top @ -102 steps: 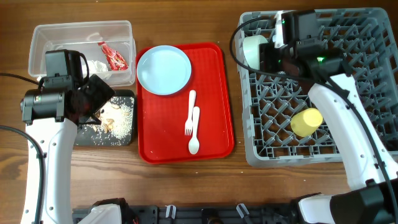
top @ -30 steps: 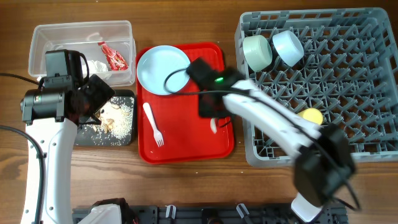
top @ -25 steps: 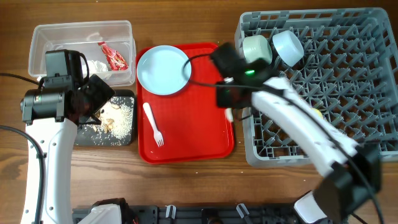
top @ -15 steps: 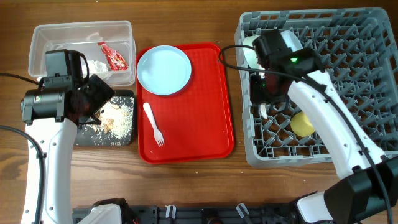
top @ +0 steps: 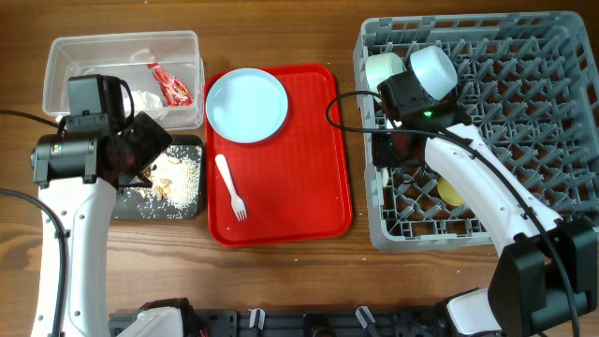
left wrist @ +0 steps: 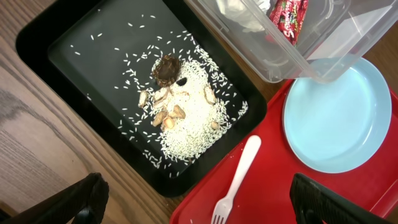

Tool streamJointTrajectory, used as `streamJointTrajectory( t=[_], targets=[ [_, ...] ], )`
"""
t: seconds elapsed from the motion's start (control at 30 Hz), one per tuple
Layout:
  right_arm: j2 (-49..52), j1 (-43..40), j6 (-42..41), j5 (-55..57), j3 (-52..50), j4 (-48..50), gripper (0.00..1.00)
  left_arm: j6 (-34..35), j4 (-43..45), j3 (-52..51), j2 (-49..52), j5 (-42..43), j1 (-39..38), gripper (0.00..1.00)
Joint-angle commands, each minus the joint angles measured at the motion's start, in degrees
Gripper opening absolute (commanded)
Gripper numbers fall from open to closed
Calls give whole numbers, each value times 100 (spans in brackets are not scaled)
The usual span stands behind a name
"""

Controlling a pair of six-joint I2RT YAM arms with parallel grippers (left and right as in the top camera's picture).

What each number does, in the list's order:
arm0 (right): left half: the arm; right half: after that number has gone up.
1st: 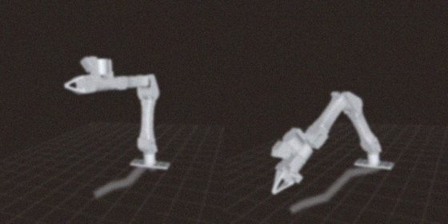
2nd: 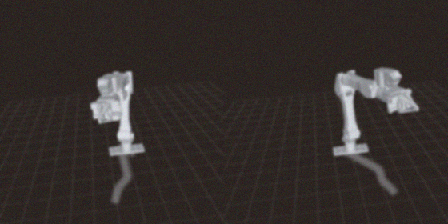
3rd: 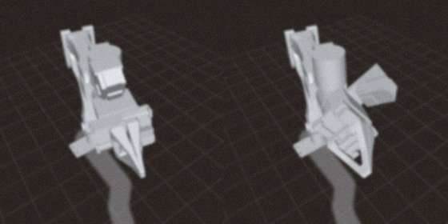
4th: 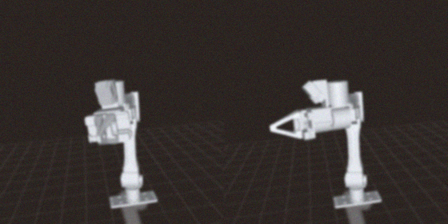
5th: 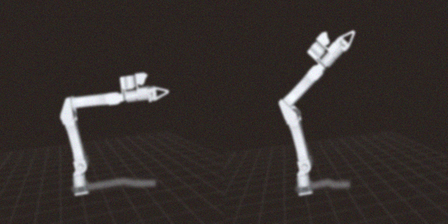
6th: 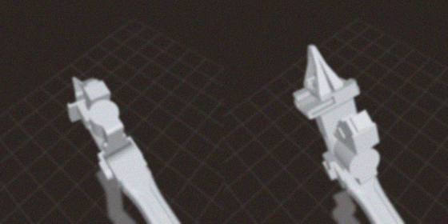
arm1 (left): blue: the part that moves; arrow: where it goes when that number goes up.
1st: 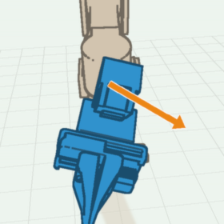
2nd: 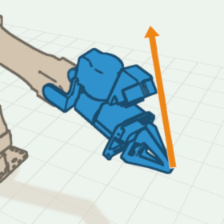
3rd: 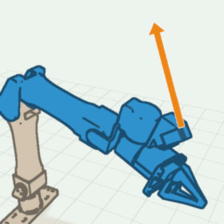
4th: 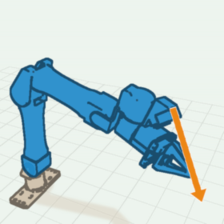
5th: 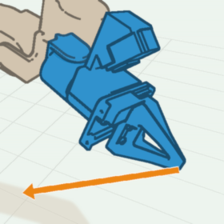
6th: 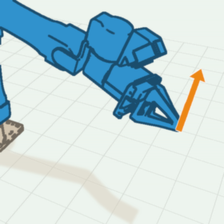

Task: Sort waste into correct bins and load items into the dishwasher rack
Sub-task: 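Carry the white spoon into the rack with the right gripper, then grasp the white fork on the red tray with the right gripper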

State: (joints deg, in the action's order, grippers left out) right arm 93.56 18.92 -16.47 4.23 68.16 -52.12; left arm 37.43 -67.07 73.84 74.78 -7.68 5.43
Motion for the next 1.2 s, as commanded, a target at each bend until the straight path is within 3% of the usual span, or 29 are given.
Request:
streamJointTrajectory(
  t=[0.0, 0.23, 0.6, 0.87, 1.0, 1.17],
  targets=[
    [-79, -2, -2, 90, 293, 22, 46, -11, -72, 42, -11, -136, 37, 95],
    [-315, 481, 0, -758, 1036, 560, 56, -118, -155, 42, -11, -378, 48, 97],
    [837, 2682, 15, -1158, 1021, 1744, 73, -120, -269, 42, -11, -330, 1161, 100],
    [2129, 3486, 153, -610, 1023, 2752, 75, -116, -286, 42, -11, -330, 1434, 100],
    [2601, 3794, 157, 234, 1023, 3176, 75, -116, -286, 42, -11, -302, 1434, 100],
    [2839, 3928, 203, 348, 1021, 3366, 67, -116, -286, 42, -11, -221, 1434, 100]
  ],
)
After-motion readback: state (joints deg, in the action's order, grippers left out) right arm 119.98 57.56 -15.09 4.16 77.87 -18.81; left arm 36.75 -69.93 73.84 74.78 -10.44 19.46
